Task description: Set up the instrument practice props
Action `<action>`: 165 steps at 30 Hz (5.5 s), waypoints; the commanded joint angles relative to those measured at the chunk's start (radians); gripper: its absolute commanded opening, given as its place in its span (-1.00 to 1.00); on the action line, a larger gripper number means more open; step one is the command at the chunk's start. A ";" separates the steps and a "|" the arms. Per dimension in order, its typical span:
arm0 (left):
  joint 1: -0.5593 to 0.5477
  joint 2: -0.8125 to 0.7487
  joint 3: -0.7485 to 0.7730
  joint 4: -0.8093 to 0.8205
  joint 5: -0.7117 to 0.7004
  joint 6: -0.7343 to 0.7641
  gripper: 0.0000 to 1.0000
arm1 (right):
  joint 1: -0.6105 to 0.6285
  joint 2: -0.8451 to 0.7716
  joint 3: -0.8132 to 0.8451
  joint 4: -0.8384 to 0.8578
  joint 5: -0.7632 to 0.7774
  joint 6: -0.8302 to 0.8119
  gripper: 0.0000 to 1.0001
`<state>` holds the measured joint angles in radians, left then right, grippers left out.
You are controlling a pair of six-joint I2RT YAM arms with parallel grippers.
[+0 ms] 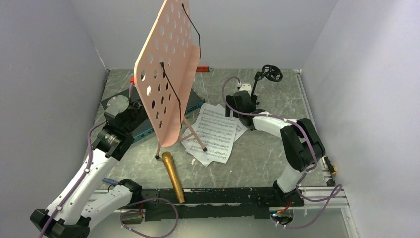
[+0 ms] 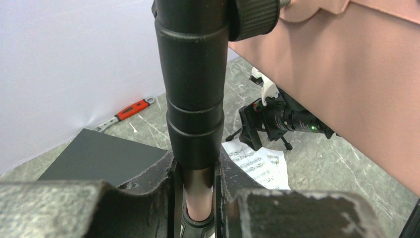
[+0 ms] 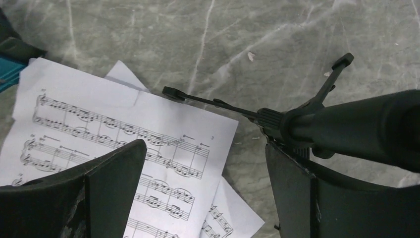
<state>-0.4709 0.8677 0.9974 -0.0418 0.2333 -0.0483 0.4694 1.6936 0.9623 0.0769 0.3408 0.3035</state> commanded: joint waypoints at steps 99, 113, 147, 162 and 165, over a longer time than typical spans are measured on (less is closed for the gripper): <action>0.002 -0.126 -0.009 0.196 0.042 -0.047 -0.95 | -0.272 -0.551 -0.158 -0.404 -0.149 0.057 -1.00; 0.002 -0.128 -0.017 0.201 0.057 -0.064 -0.95 | -0.296 -0.629 -0.118 -0.482 -0.142 0.066 0.79; 0.002 -0.127 -0.052 0.207 0.095 -0.142 -0.95 | 0.383 -0.317 0.028 0.156 -0.806 -0.157 0.79; 0.001 -0.105 -0.052 0.262 0.115 -0.162 -0.95 | 0.412 -0.201 0.103 0.144 -0.711 -0.201 -0.84; 0.002 -0.097 -0.053 0.294 0.119 -0.161 -0.95 | 0.416 -0.224 0.079 0.128 -0.650 -0.219 -1.00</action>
<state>-0.4610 0.7933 0.9138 0.0269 0.3016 -0.1284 0.9127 1.5082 1.0439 0.1967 -0.4358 0.0673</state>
